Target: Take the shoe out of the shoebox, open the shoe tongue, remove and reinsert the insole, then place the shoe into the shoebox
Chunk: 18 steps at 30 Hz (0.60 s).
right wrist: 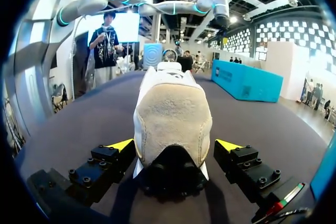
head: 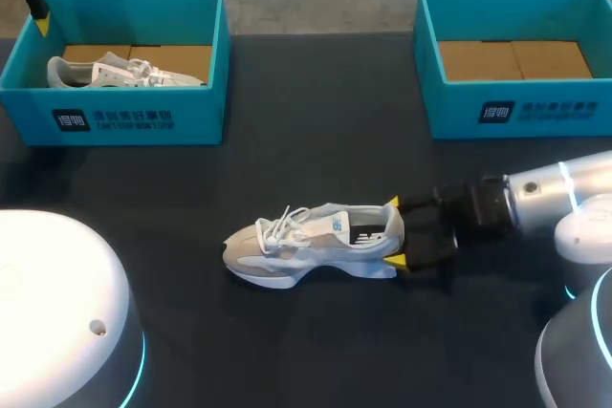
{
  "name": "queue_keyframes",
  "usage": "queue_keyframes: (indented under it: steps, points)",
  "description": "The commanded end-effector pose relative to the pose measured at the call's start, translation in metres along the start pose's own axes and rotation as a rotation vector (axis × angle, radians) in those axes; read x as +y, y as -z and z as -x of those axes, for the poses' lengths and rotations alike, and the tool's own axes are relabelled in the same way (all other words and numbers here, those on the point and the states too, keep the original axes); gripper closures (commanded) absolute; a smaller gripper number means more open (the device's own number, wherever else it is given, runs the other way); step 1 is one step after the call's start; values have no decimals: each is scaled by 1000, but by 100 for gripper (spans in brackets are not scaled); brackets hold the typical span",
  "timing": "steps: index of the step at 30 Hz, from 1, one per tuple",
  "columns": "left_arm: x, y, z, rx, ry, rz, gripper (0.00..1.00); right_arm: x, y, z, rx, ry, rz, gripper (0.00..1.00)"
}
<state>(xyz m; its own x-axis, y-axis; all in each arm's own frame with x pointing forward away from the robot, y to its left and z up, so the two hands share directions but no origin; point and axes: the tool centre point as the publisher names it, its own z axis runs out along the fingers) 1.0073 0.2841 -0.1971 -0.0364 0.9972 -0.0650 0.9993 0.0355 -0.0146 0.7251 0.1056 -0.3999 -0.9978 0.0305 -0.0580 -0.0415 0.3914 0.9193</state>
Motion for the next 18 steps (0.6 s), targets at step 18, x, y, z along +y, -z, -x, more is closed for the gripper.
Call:
queue_keyframes:
  steps: [18]
  points:
    - [-1, 1, 0, 4, 0, 0, 0, -6, -18, 0, 16, -35, 31, 0]
